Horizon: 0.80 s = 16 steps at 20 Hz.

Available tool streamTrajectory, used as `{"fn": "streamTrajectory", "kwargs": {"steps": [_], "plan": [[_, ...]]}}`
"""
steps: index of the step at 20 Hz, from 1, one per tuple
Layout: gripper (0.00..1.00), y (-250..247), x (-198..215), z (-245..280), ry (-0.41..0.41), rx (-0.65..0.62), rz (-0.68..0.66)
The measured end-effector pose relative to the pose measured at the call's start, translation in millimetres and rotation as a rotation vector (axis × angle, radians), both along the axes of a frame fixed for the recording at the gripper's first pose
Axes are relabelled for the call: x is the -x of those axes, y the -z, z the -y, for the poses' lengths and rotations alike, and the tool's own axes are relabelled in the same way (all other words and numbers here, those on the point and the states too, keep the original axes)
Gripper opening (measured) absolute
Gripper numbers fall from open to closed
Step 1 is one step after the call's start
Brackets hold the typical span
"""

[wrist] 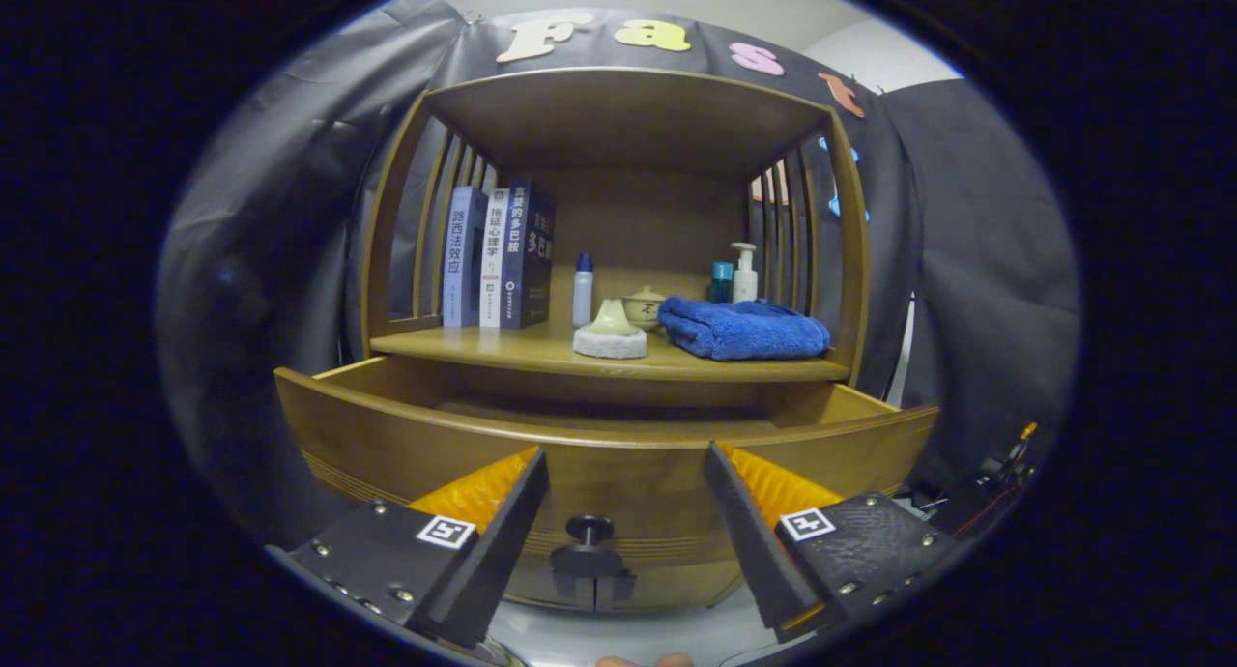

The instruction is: Pull open the drawer, take out the items inside it, and place them on the countertop above the cabinet.

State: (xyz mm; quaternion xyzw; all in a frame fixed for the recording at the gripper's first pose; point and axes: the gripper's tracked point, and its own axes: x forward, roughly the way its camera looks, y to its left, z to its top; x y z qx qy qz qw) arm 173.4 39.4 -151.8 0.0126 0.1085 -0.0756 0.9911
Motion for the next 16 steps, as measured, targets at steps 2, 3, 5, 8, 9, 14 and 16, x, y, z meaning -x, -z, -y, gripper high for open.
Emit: {"fn": "streamTrajectory", "kwargs": {"steps": [2,3,5,8,9,14,16], "plan": [[0.99,0.8,-5.7,-0.7,0.002,-0.001,0.001],[0.99,2.3,-8.6,-0.8,0.002,0.002,0.003],[0.99,2.7,-14.3,-0.5,0.004,0.000,0.001],[0.99,3.9,-23.6,-0.3,0.010,0.001,0.003],[0.99,3.7,-26.4,-0.1,0.008,0.000,0.008],[0.99,6.7,-39.3,2.0,0.004,0.005,0.022],[0.99,7.9,-47.9,2.0,0.005,0.007,0.025]]}}
